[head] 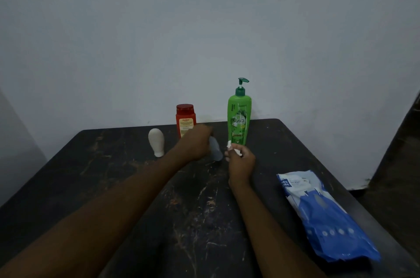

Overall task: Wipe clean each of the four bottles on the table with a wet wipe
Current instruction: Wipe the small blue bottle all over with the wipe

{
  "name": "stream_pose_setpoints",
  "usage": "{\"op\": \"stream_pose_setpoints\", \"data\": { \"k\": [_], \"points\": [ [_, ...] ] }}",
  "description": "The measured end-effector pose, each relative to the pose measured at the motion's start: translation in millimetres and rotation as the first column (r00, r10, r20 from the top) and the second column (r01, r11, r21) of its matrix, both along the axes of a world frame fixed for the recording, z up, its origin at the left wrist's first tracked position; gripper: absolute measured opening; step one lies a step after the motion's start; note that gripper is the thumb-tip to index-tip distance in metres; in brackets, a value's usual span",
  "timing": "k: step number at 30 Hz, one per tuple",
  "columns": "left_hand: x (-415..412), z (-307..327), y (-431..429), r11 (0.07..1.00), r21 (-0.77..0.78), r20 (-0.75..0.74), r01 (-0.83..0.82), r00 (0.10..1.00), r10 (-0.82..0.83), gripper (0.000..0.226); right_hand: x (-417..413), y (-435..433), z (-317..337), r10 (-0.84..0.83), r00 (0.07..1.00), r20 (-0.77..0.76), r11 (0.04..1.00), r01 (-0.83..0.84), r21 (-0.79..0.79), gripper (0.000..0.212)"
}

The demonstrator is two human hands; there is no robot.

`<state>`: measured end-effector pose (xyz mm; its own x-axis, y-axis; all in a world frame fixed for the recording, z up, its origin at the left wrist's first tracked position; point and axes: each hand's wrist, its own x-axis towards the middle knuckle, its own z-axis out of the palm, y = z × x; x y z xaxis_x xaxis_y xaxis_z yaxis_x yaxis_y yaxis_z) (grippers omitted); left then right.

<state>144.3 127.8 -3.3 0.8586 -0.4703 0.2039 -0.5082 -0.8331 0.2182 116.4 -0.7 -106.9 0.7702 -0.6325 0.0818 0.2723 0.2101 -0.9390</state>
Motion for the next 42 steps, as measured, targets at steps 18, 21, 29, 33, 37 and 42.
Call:
{"op": "stream_pose_setpoints", "data": {
  "k": [18, 21, 29, 33, 37, 42],
  "points": [
    [-125, -44, 66, 0.549, -0.763, -0.293, -0.341, 0.940, 0.176, 0.035, -110, 43, 17, 0.399, 0.889, -0.223, 0.901, -0.426, -0.085, 0.007],
    [-140, -58, 63, 0.588, -0.732, -0.311, -0.344, 0.937, 0.161, 0.038, -130, 52, 17, 0.345, 0.908, -0.237, 0.934, -0.358, -0.013, 0.008],
    [-164, -77, 84, 0.860, -0.479, -0.362, -0.178, 0.932, -0.009, 0.098, -170, 63, 19, 0.311, 0.924, -0.224, 0.949, -0.316, 0.013, 0.003],
    [-167, -79, 93, 0.920, -0.370, -0.335, -0.125, 0.942, -0.007, 0.095, -182, 60, 14, 0.337, 0.917, -0.214, 0.926, -0.364, -0.099, 0.005],
    [-169, -86, 104, 0.955, -0.295, -0.219, -0.020, 0.975, -0.047, 0.082, -191, 54, 7, 0.222, 0.949, -0.224, 0.845, -0.302, -0.442, 0.009],
    [-175, -92, 111, 0.924, -0.381, -0.133, -0.014, 0.990, -0.039, 0.066, -197, 50, 9, 0.149, 0.950, -0.273, 0.749, -0.289, -0.596, 0.016]
  ]
}}
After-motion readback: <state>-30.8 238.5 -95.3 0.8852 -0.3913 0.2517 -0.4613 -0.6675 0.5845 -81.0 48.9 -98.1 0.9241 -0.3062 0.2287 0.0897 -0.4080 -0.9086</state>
